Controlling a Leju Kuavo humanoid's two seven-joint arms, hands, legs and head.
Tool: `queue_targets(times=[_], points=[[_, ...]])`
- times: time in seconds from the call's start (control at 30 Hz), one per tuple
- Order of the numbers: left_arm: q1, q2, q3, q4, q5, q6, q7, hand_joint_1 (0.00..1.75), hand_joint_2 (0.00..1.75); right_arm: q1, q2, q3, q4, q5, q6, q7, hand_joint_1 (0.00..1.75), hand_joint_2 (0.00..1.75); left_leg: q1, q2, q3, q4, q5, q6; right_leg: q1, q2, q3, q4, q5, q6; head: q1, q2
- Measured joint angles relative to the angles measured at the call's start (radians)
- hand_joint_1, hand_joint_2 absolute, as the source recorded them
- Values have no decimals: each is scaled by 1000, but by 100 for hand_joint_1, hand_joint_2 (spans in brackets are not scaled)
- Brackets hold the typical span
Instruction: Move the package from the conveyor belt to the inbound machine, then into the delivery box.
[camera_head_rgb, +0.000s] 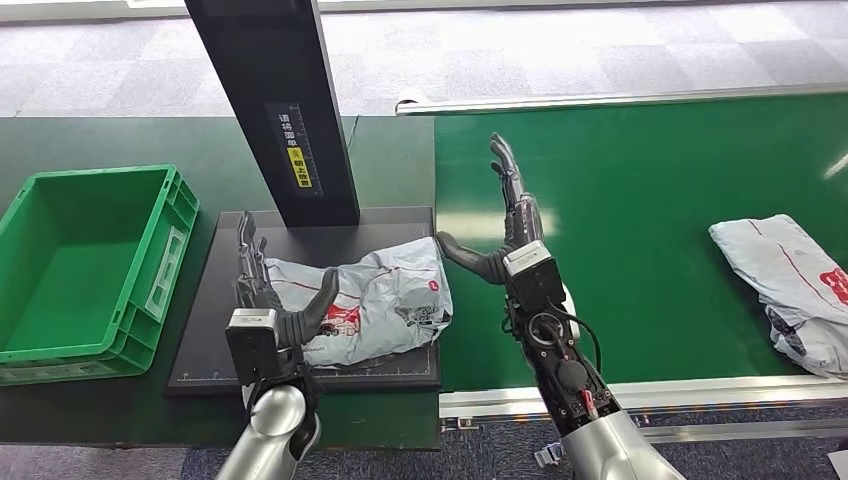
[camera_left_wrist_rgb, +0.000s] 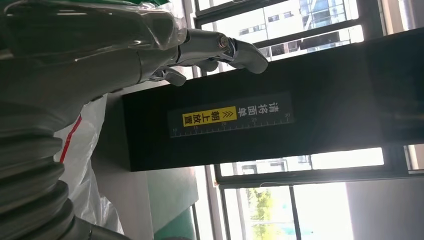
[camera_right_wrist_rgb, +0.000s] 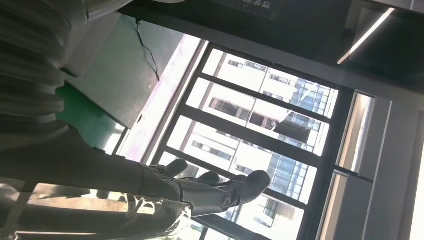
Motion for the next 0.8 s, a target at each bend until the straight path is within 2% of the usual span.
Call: queue_targets(times=[0.23,0.3,0.4,0.57,0.7,0.8], points=[[-2,4,-8,11,-24,-3,20,0,175,8,-6,-9,-15,0,3,0,0,175,0,0,0,0,0,0,0,0,0,0,0,0,0,0],[-8,8,-14,23,-102,-15,84,0,175,11,-8,-11,-19,-2,17,1,0,175,0,0,0,0,0,0,0,0,0,0,0,0,0,0],[-31,19,-32,76,-303,-63,242,0,175,17,-10,-15,-30,-10,71,18,0,175,0,0,0,0,0,0,0,0,0,0,0,0,0,0],[-80,34,-65,215,-613,-224,465,0,175,18,-2,-16,-31,15,149,46,0,175,0,0,0,0,0,0,0,0,0,0,0,0,0,0],[-99,39,-74,326,-789,-365,561,0,175,18,18,-19,-31,59,191,60,0,175,0,0,0,0,0,0,0,0,0,0,0,0,0,0],[-112,37,-72,374,-842,-400,571,0,175,18,24,-27,-31,79,196,57,0,175,0,-2,1,0,0,0,0,-1,2,0,0,0,0,0]])
